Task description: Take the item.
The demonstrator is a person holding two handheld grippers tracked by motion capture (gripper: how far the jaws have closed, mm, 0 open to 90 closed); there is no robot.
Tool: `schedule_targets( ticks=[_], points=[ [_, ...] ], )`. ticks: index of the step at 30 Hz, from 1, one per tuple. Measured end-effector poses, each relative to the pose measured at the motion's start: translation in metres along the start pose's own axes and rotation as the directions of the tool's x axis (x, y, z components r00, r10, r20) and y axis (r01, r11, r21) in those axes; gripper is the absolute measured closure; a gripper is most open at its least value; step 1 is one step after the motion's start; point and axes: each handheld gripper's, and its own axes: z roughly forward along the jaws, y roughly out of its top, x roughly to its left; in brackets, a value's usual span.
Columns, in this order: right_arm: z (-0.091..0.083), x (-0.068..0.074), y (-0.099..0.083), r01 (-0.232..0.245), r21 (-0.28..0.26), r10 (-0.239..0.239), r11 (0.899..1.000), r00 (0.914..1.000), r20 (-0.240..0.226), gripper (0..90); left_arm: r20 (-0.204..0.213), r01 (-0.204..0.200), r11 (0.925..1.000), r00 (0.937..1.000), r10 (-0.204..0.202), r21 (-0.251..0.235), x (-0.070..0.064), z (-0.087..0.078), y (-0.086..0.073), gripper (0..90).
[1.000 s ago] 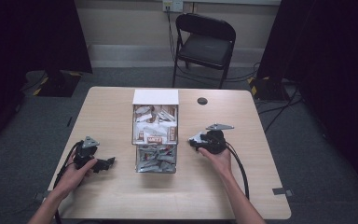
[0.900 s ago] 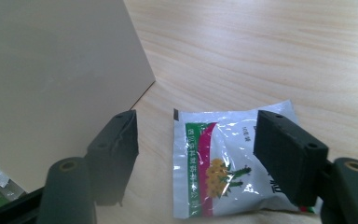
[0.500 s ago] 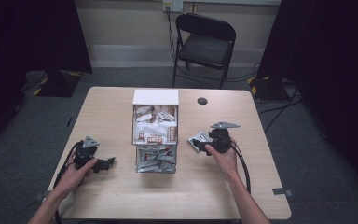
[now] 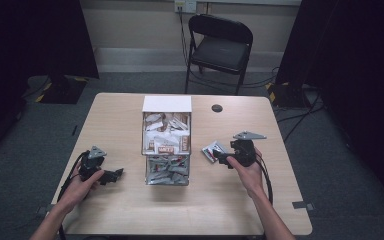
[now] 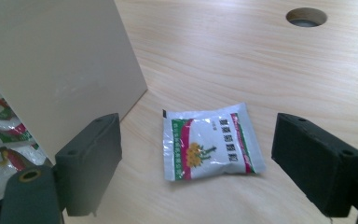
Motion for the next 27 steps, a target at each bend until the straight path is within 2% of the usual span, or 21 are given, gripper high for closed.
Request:
schedule_targets(
  ticks=[5, 7, 9, 10, 17, 21, 27],
  points=[
    [-0.013, -0.002, -0.004, -0.010, 0.000, 0.010, 1.000, 0.9998, 0.015, 15.1, 0.000, -0.002, 1.0000, 1.0000, 0.002, 0.001, 0.000, 0.000, 0.000, 0.0],
    [-0.023, -0.002, -0.007, -0.043, 0.006, 0.043, 0.999, 0.9989, 0.018, 15.1, 0.001, 0.001, 1.0000, 1.0000, -0.001, -0.001, 0.000, 0.000, 0.000, 0.0],
    [-0.026, -0.002, -0.009, -0.042, 0.002, 0.042, 0.999, 0.9988, 0.024, 15.0, 0.002, 0.002, 1.0000, 1.0000, -0.002, -0.001, 0.000, 0.000, 0.000, 0.0],
    [-0.032, -0.003, -0.014, -0.064, -0.004, 0.064, 0.998, 0.9978, 0.014, 14.7, 0.002, 0.002, 1.0000, 1.0000, -0.002, -0.001, 0.000, 0.000, 0.000, 0.0],
    [-0.050, -0.006, -0.020, -0.064, -0.013, 0.065, 0.998, 0.9975, 0.028, 14.7, 0.002, 0.002, 1.0000, 1.0000, -0.002, -0.001, 0.000, 0.000, 0.000, 0.0],
    [-0.061, -0.009, -0.029, -0.046, 0.026, 0.044, 0.999, 0.9963, 0.073, 15.0, 0.002, 0.002, 1.0000, 1.0000, -0.002, -0.001, 0.000, 0.000, 0.000, 0.0],
    [-0.070, -0.016, -0.045, -0.052, 0.054, 0.046, 0.997, 0.9929, 0.110, 14.9, 0.002, 0.002, 1.0000, 1.0000, -0.002, -0.001, 0.000, 0.000, 0.000, 0.0]
  ],
)
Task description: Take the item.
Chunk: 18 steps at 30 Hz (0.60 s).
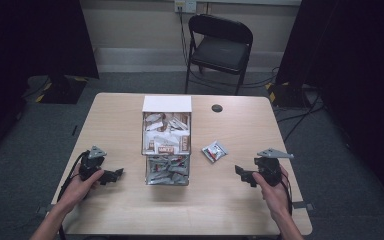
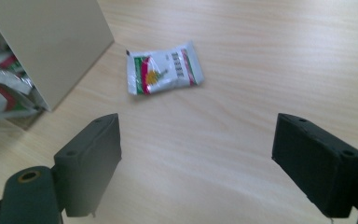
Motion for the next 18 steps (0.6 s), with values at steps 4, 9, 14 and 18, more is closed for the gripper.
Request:
schedule_targets(
  ticks=[4, 9, 14, 18],
  points=[
    [0.000, -0.009, -0.014, 0.012, 0.048, -0.014, 0.999, 0.9990, 0.042, 15.0, 0.000, 0.000, 1.0000, 1.0000, 0.000, 0.000, 0.000, 0.000, 0.000, 0.0],
    [0.008, -0.025, -0.040, -0.014, 0.141, 0.001, 0.990, 0.9957, 0.092, 15.4, 0.000, 0.000, 1.0000, 1.0000, 0.000, 0.000, 0.000, 0.000, 0.000, 0.0],
    [0.013, -0.035, -0.044, -0.025, 0.155, 0.002, 0.988, 0.9897, 0.143, 15.3, -0.001, -0.001, 1.0000, 1.0000, 0.001, 0.000, 0.000, 0.000, 0.000, 0.0],
    [0.017, -0.037, -0.049, -0.013, 0.131, -0.012, 0.991, 0.9821, 0.188, 12.4, -0.001, -0.001, 1.0000, 1.0000, 0.001, 0.000, 0.000, 0.000, 0.000, 0.0]
  ],
)
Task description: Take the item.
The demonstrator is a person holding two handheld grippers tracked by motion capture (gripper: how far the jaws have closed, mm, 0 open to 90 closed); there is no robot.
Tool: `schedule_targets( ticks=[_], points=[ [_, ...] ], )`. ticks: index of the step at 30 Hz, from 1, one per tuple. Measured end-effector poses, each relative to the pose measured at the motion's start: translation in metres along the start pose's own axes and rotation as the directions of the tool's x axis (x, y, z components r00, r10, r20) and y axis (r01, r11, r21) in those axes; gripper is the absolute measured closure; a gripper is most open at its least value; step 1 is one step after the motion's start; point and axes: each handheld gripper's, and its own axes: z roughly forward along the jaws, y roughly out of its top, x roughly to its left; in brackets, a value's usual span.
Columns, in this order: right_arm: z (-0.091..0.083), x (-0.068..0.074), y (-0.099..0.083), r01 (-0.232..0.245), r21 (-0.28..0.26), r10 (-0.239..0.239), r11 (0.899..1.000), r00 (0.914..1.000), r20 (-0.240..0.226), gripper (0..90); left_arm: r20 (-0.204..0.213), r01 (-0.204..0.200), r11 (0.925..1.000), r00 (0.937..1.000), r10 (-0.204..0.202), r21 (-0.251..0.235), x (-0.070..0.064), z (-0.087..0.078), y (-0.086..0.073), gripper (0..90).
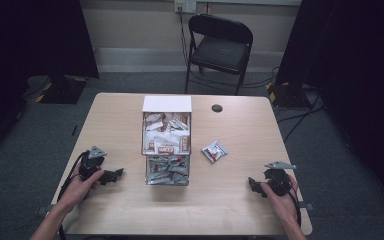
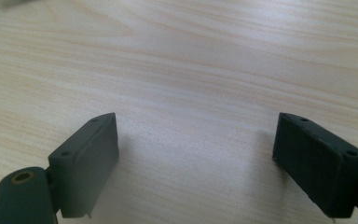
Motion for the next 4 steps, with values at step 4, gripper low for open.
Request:
schedule_targets(
  ticks=[4],
  points=[
    [0.0034, -0.0003, -0.0060, -0.011, -0.062, 0.011, 0.998, 0.9999, 0.003, 9.0, 0.000, 0.000, 1.0000, 1.0000, 0.000, 0.000, 0.0000, 0.0000, 0.0000, 0.0]
  ],
)
